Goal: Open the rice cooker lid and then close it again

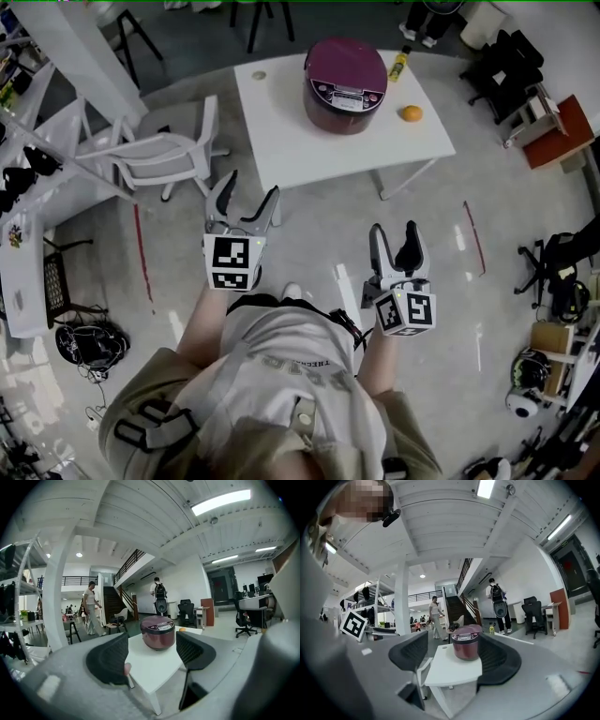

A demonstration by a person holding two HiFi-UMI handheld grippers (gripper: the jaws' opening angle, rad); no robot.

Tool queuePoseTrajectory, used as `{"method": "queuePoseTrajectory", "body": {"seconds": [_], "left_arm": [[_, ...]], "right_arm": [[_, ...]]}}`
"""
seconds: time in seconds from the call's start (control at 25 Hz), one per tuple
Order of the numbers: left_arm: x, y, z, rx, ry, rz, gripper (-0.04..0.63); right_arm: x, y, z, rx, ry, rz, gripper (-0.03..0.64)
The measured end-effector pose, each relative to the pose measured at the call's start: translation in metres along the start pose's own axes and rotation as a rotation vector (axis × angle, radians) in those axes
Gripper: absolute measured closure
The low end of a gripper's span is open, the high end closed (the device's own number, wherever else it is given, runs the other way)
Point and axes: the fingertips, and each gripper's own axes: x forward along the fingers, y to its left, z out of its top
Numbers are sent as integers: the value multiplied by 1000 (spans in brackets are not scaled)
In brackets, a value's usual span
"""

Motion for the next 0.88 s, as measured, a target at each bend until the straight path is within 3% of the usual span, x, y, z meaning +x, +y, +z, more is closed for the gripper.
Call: {"method": "queuePoseTrajectory", "body": {"seconds": [0.88], "left_arm": [[88,-2,-18,17,96,2,268]], "right_arm": [[83,-50,-23,41,71,39,310]]}}
